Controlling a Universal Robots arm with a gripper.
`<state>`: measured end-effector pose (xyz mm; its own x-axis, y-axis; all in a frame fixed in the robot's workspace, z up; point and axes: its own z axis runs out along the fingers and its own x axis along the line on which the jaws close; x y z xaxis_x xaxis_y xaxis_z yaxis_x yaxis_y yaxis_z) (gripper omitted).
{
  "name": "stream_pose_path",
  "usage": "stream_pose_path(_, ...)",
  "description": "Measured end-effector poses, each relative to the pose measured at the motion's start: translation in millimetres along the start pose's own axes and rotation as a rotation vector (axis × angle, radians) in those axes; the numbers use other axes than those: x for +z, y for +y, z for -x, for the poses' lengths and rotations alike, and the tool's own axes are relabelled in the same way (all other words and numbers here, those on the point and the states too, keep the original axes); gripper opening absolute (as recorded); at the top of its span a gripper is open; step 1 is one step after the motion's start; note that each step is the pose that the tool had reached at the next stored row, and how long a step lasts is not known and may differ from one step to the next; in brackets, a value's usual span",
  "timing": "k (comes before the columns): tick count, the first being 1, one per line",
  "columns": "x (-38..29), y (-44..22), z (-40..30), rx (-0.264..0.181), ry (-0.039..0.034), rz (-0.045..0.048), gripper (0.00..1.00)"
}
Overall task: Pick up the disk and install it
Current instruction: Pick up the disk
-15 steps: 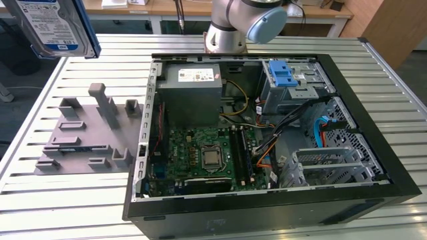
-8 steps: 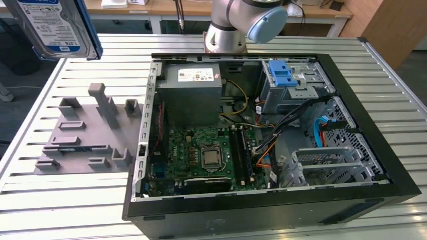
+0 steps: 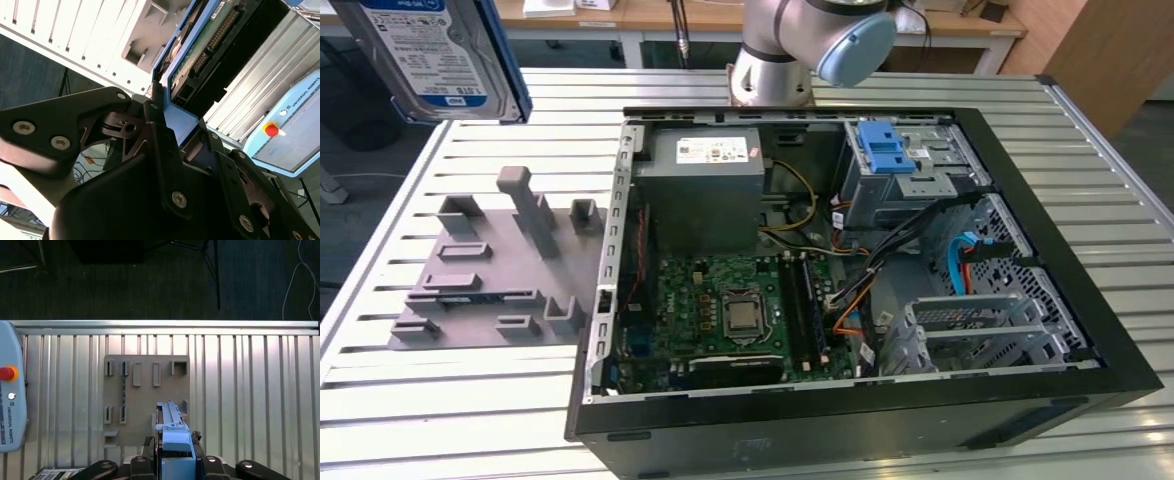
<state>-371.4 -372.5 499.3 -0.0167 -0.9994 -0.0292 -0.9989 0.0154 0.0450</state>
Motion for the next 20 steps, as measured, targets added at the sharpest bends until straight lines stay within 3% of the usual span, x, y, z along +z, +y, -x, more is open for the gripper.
stream_pose_path(20, -1.0, -15.7, -10.0, 0.0, -0.0002, -0.0001, 0.37)
